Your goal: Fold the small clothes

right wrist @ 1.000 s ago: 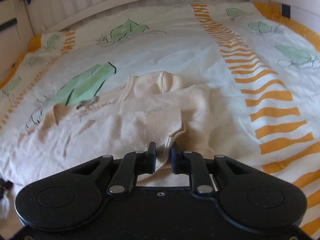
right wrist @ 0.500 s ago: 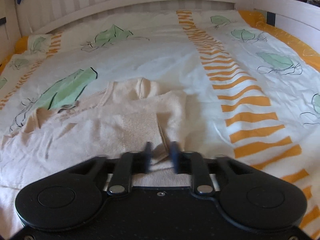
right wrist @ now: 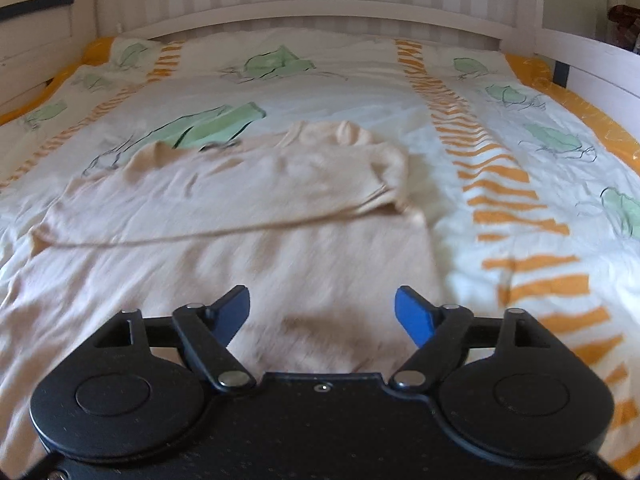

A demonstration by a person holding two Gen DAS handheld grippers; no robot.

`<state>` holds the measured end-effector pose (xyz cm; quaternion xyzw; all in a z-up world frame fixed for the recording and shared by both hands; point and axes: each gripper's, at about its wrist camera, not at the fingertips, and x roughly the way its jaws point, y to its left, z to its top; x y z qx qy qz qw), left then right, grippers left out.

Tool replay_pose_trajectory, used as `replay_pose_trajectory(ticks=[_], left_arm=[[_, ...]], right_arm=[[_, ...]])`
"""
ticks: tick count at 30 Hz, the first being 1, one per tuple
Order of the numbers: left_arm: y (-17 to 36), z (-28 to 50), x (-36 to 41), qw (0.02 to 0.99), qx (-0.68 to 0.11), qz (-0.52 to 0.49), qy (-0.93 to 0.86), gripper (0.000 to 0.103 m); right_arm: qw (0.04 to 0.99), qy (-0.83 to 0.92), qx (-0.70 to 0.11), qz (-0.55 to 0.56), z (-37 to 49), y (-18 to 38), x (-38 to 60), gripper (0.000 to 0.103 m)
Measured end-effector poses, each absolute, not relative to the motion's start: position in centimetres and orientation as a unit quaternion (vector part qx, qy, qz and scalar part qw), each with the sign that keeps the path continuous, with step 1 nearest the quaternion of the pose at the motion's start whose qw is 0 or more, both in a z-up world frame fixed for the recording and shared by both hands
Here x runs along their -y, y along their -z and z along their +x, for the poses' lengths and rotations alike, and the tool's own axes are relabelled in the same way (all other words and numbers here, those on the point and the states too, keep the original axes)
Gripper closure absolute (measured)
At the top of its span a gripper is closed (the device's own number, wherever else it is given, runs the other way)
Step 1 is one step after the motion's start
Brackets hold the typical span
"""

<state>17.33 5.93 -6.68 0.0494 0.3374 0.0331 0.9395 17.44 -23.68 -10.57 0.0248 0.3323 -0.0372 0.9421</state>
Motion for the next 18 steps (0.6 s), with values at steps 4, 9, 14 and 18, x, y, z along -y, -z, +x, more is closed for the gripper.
replay_pose_trajectory(ticks=[4, 9, 14, 18], left_arm=[[6.0, 16.8, -4.1, 0.938, -0.341, 0.058, -0.009, 0.043], [7.0, 16.7, -2.2, 0.932, -0.36, 0.035, 0.0, 0.043], [9.3, 17.3, -1.5, 0.92, -0.392, 0.008, -0.021, 0.043], [10.4, 17.3, -1.2, 0.921, -0.388, 0.021, -0.034, 0.039]], right_arm=[[0.939, 0.033, -0.34, 0.027, 16.6, 11.5, 23.2, 0.02], [0.941, 0.028, -0.337, 0.008, 16.2, 12.6, 22.8, 0.001], [0.942, 0.026, -0.336, -0.004, 16.2, 13.3, 22.5, 0.001], [0.944, 0.019, -0.329, 0.012, 15.9, 13.6, 23.0, 0.0]])
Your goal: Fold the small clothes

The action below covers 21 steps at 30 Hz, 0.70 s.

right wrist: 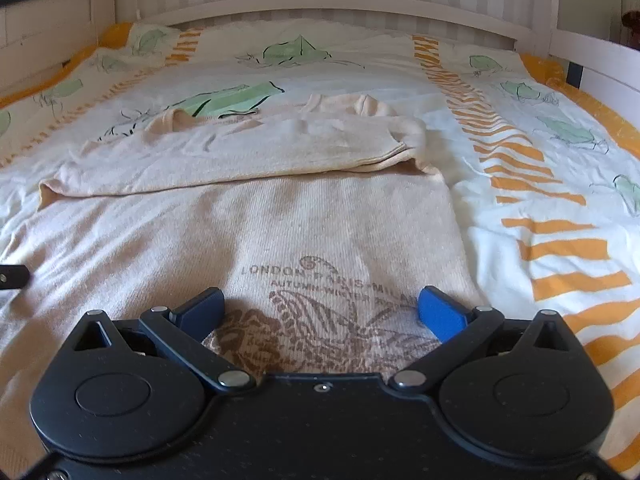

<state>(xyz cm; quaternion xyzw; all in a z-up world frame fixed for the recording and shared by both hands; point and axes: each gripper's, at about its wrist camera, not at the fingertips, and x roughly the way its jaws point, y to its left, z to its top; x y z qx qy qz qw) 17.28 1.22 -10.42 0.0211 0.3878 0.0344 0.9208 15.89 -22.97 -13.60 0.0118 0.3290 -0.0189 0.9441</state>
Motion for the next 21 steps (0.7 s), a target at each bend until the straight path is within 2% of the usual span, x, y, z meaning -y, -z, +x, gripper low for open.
replay_pose_trajectory(ticks=[14, 21], left_arm=[[12.0, 16.5, 0.2, 0.936, -0.336, 0.064, -0.079, 0.015], [12.0, 16.7, -0.5, 0.935, -0.342, 0.045, -0.082, 0.01]], right_arm=[[0.944, 0.018, -0.329, 0.015, 15.8, 13.6, 23.0, 0.0], [0.944, 0.019, -0.329, 0.015, 15.8, 13.6, 23.0, 0.0]])
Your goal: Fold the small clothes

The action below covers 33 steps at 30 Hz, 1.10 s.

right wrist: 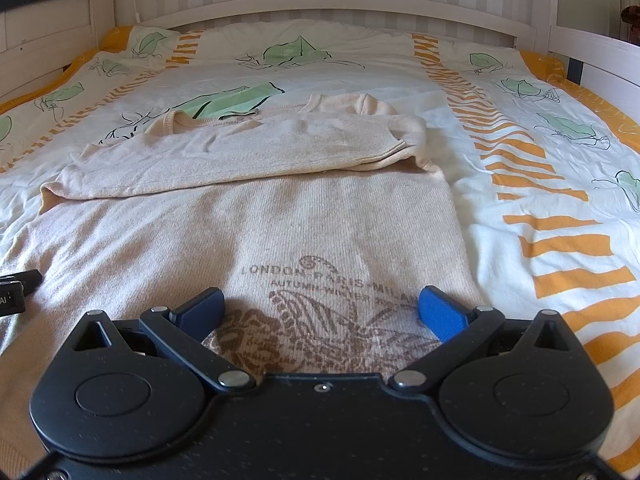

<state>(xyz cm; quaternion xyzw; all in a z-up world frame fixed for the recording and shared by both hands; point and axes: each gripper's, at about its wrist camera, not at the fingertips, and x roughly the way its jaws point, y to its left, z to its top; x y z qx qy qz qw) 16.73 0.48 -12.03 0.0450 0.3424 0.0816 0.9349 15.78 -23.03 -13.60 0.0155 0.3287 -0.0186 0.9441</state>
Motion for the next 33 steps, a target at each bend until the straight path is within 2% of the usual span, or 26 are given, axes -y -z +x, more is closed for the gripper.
replay_pose_trajectory(ticks=[18, 33], left_arm=[[11.5, 16.3, -1.4, 0.933, -0.354, 0.02, -0.067, 0.011], [9.8, 7.2, -2.3, 0.925, -0.376, 0.063, -0.012, 0.011]], right_arm=[[0.944, 0.019, -0.329, 0.016, 15.8, 13.6, 23.0, 0.0], [0.944, 0.02, -0.329, 0.013, 15.7, 13.5, 23.0, 0.0]])
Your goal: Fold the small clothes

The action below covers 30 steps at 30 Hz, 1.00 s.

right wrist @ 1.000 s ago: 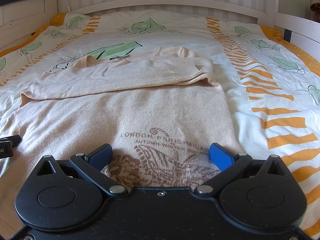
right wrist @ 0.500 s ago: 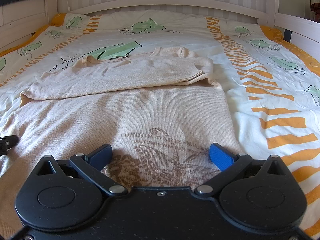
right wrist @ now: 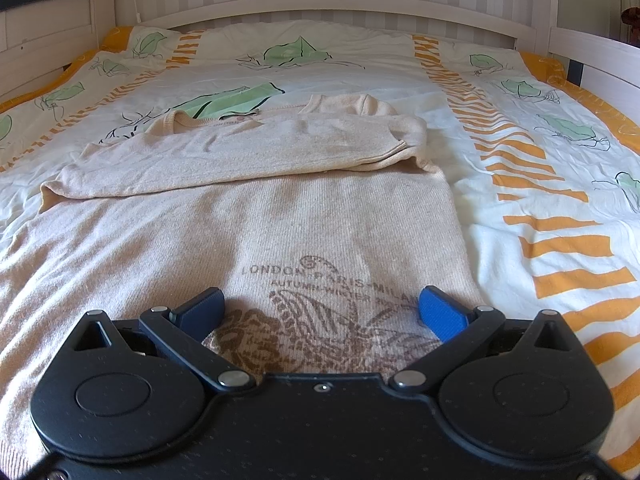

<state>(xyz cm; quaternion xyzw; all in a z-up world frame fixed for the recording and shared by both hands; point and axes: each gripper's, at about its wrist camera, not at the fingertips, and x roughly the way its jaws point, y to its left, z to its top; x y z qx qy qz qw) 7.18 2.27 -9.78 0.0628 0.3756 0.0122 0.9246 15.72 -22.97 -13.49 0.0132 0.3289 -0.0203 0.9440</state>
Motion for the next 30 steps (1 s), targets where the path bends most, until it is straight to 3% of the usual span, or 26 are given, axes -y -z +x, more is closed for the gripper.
replay_pose_trajectory(ticks=[6, 11, 13, 16, 19, 26, 28, 30], left_arm=[[10.1, 6.1, -3.0, 0.92, -0.388, 0.049, -0.01, 0.011], [9.8, 5.7, -3.8, 0.918, -0.396, 0.023, -0.012, 0.011], [9.4, 5.6, -4.0, 0.919, -0.393, 0.022, -0.013, 0.011], [8.7, 5.4, -4.1, 0.925, -0.38, 0.026, -0.015, 0.011], [8.2, 5.4, -4.3, 0.927, -0.373, 0.028, -0.017, 0.011], [8.7, 5.8, -4.7, 0.919, -0.392, 0.024, -0.024, 0.011], [9.1, 5.7, -4.7, 0.916, -0.399, 0.029, -0.022, 0.011], [9.5, 5.6, -4.7, 0.913, -0.407, 0.029, -0.017, 0.011]], right_arm=[[0.929, 0.007, -0.37, -0.021, 13.0, 12.8, 22.9, 0.001], [0.897, 0.02, -0.441, 0.014, 10.3, 11.3, 24.7, 0.003], [0.899, 0.04, -0.436, -0.003, 9.8, 9.8, 24.1, 0.025], [0.923, 0.019, -0.382, -0.04, 9.3, 7.8, 21.1, 0.018], [0.923, -0.047, -0.38, -0.027, 10.0, 7.4, 17.8, 0.017], [0.904, -0.062, -0.416, -0.077, 9.9, 10.4, 14.2, 0.018], [0.904, -0.044, -0.423, -0.05, 8.8, 10.6, 16.5, 0.009], [0.898, -0.006, -0.439, -0.036, 7.8, 10.4, 18.7, 0.009]])
